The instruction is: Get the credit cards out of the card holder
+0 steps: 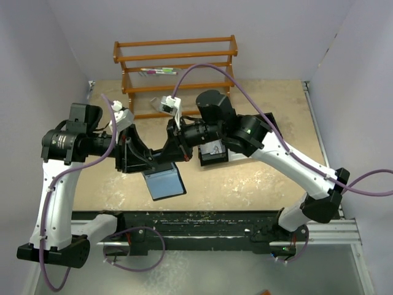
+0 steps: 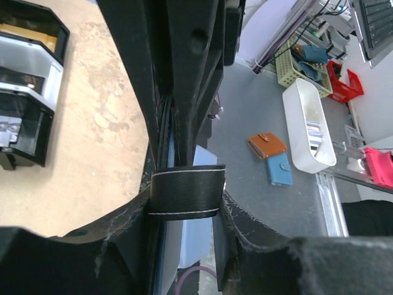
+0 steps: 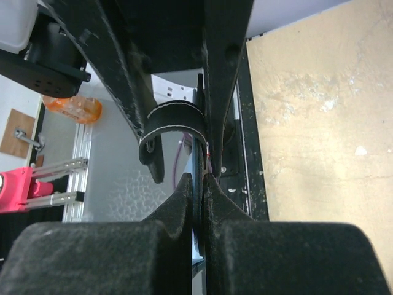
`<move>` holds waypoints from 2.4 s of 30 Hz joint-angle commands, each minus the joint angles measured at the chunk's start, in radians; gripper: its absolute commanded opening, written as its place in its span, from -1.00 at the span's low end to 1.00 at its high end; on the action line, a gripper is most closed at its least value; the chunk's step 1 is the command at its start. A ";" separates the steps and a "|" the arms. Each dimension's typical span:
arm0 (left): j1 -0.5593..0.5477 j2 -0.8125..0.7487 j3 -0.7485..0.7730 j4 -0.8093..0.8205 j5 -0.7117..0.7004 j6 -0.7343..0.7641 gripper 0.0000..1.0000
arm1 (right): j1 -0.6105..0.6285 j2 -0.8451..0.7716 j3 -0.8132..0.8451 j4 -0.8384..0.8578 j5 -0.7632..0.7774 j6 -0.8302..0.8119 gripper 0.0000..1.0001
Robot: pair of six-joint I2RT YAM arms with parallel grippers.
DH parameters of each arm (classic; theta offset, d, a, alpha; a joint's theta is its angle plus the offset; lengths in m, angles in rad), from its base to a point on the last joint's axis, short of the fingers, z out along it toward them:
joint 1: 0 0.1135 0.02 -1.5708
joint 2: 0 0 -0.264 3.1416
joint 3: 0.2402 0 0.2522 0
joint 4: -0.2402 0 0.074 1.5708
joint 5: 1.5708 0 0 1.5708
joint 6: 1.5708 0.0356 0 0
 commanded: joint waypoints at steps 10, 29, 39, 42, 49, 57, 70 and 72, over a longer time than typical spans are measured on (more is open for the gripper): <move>-0.002 -0.029 -0.035 -0.058 0.119 0.061 -0.77 | 0.002 0.010 0.131 -0.053 -0.144 -0.092 -1.00; -0.002 -0.107 -0.102 0.314 0.195 -0.356 -0.40 | -0.018 0.056 0.177 -0.115 -0.168 -0.102 -1.00; -0.002 -0.103 -0.120 0.421 0.173 -0.506 -1.00 | -0.030 0.032 0.114 -0.028 -0.164 -0.045 -0.11; -0.002 -0.114 -0.128 0.545 0.169 -0.634 -1.00 | -0.075 -0.090 -0.089 0.242 -0.178 0.110 0.22; -0.001 -0.194 -0.203 0.908 0.084 -0.987 -1.00 | -0.083 -0.269 -0.482 0.854 -0.074 0.417 0.18; -0.001 -0.220 -0.253 0.991 0.071 -1.076 -0.60 | -0.081 -0.244 -0.467 0.864 -0.073 0.450 -1.00; -0.001 -0.179 -0.213 0.868 0.083 -0.962 -0.16 | -0.071 -0.168 -0.242 0.284 -0.150 0.146 -1.00; -0.001 -0.177 -0.217 0.879 0.081 -0.969 -0.28 | -0.066 -0.143 -0.202 0.230 -0.155 0.118 -1.00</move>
